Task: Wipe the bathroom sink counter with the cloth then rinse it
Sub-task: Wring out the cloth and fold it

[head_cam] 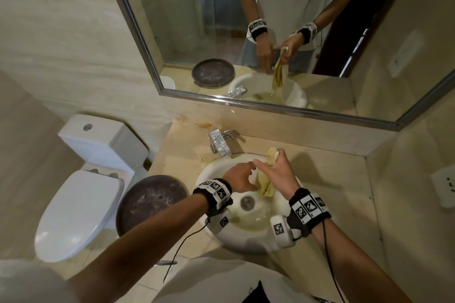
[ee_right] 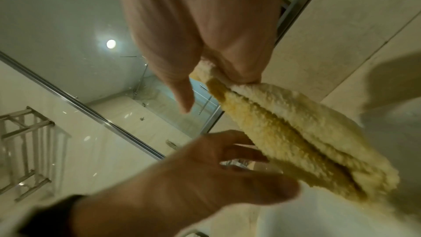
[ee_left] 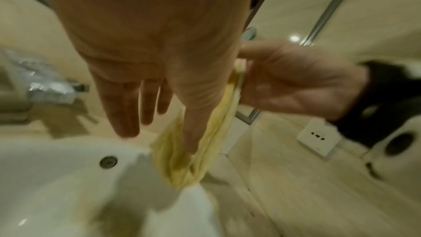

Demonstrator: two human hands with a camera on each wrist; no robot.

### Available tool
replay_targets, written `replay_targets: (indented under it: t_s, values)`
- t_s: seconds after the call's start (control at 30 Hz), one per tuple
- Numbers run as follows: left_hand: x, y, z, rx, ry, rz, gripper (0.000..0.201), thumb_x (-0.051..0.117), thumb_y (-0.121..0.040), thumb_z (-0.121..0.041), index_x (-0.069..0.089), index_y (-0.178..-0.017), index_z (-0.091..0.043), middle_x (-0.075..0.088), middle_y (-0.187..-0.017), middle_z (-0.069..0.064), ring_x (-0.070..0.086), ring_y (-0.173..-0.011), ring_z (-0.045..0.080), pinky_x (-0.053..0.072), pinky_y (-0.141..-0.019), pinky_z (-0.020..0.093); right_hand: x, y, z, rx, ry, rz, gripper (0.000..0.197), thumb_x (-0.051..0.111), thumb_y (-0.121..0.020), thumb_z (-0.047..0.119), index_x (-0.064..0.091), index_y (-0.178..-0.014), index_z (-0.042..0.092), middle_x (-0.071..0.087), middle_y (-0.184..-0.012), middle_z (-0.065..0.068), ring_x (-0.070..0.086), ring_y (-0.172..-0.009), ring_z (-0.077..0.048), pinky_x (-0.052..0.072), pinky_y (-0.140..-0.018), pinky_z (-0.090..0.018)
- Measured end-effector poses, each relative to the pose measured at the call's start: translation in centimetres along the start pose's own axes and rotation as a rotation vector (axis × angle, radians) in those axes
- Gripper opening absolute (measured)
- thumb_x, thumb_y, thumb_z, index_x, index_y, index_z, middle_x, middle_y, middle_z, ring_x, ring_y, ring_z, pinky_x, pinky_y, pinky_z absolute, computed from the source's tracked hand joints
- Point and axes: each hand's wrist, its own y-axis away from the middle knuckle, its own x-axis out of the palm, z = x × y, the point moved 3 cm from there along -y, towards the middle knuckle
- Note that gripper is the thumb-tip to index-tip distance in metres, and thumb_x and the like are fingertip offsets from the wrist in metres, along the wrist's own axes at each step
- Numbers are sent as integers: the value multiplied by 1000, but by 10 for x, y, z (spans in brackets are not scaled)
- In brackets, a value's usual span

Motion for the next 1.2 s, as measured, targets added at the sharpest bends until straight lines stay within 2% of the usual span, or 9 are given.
replay_targets:
  t_s: [0.1,0.27,0.43,0.6,0.67,0.8,0.93,1.13,1.2]
  values:
    - [20,-13,3,60,83,7,92,88,-64,-39,43,-142,-16,54,-136,4,54,-119,23,45,-102,38,-4,-3,11,-35,-24,-92,24,62,-98,29,49,-106,10,61,-92,-6,61,-83,-19,52,-79,-40]
    - [31,-20,7,-14,199,-6,69,88,-65,-35,58,-126,-22,64,-121,-1,61,-107,21,50,-96,40,-6,0,30,-55,-187,-111,17,41,-108,28,38,-116,13,74,-101,0,69,-87,-14,56,-71,-25]
    - [21,-19,20,-89,198,25,70,88,-65,-38,55,-124,-18,64,-118,0,60,-106,22,44,-83,31,-14,-7,19,-51,-265,-254,21,37,-109,28,50,-119,15,78,-95,1,71,-91,-16,56,-78,-30]
    - [7,-14,44,-162,227,82,66,86,-64,-39,54,-116,-14,62,-112,3,60,-98,22,54,-85,40,-27,-12,-17,129,-622,-429,17,38,-109,16,53,-103,11,62,-78,-7,63,-78,-22,53,-76,-35]
    - [3,-12,47,-182,300,107,64,87,-63,-31,52,-114,-14,61,-113,7,63,-99,25,60,-80,42,-28,-12,-31,140,-561,-471,16,38,-108,15,53,-103,11,54,-76,-5,59,-77,-22,51,-75,-33]
    - [-3,-11,37,-148,308,61,60,88,-64,-19,52,-112,-12,64,-102,6,65,-79,19,59,-57,30,-8,-3,-38,46,-79,-323,19,40,-107,30,53,-111,17,64,-95,-1,63,-87,-20,49,-76,-32]
    - [-15,-13,12,-20,85,5,46,85,-62,-28,58,-95,-11,65,-84,2,62,-70,20,49,-57,30,17,4,-29,-174,113,-129,19,41,-108,26,56,-113,17,63,-107,2,61,-100,-10,47,-83,-25]
    - [-40,-14,-3,59,260,-37,26,81,-66,-19,67,-79,-1,67,-67,7,59,-57,15,52,-58,34,27,0,-24,-244,173,5,35,36,-109,24,45,-143,22,31,-153,9,29,-143,-3,25,-108,-5]
    - [-48,-16,-4,74,354,-19,18,80,-65,-19,66,-74,-10,67,-66,1,58,-58,9,51,-57,35,26,-5,-23,-176,70,27,38,35,-110,25,41,-147,28,34,-156,6,32,-143,-7,30,-114,-18]
